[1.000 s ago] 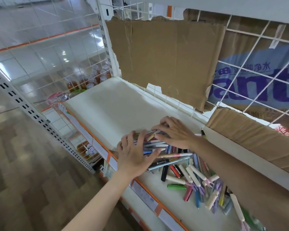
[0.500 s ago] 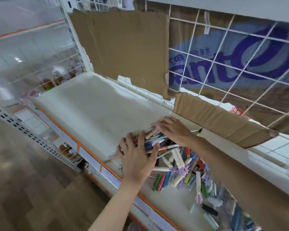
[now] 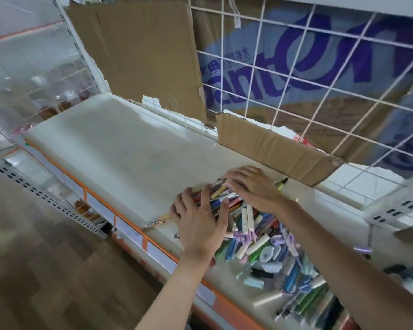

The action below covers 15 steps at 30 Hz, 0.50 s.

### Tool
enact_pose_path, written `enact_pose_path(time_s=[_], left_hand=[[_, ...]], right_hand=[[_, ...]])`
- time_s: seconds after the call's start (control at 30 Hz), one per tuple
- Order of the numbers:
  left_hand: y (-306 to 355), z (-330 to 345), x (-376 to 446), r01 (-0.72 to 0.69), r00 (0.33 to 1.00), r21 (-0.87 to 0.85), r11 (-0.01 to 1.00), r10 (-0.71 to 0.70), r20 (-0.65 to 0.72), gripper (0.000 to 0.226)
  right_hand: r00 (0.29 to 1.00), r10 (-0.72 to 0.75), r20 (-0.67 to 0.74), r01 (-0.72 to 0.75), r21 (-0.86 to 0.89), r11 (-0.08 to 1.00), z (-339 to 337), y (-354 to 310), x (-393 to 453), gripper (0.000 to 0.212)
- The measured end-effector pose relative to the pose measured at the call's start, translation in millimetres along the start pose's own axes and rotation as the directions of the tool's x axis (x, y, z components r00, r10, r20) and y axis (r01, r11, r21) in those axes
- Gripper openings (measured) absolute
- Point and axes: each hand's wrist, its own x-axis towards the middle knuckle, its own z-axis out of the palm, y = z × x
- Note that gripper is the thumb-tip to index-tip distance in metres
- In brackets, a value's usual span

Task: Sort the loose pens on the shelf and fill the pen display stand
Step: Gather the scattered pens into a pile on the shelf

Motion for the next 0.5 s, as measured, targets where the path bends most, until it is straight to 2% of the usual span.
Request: enact_pose_path(time_s=[0.07, 0.2, 0.5], left_hand=[[8.0, 1.5, -7.3, 0.004, 1.0, -0.008, 1.0, -0.004, -0.002, 0.061], [25.4, 3.4, -23.3, 0.007, 1.0, -0.008, 1.0, -0.007, -0.017, 0.058], [57.3, 11.9, -52.0, -0.031, 0.999, -0.051, 0.998, 0.03, -0.01, 0.052]], right_hand=[[1.0, 0.007, -0.012, -0.007, 0.007, 1.0, -3.4, 2.5, -10.3, 0.05], [0.998, 0.01, -0.055, -0.007, 0.049, 0.999, -6.3, 10.7, -32.0, 0.041], [0.983, 0.119, -0.143, -0.106, 0.097, 0.99, -5.9, 27.7, -82.0, 0.043]])
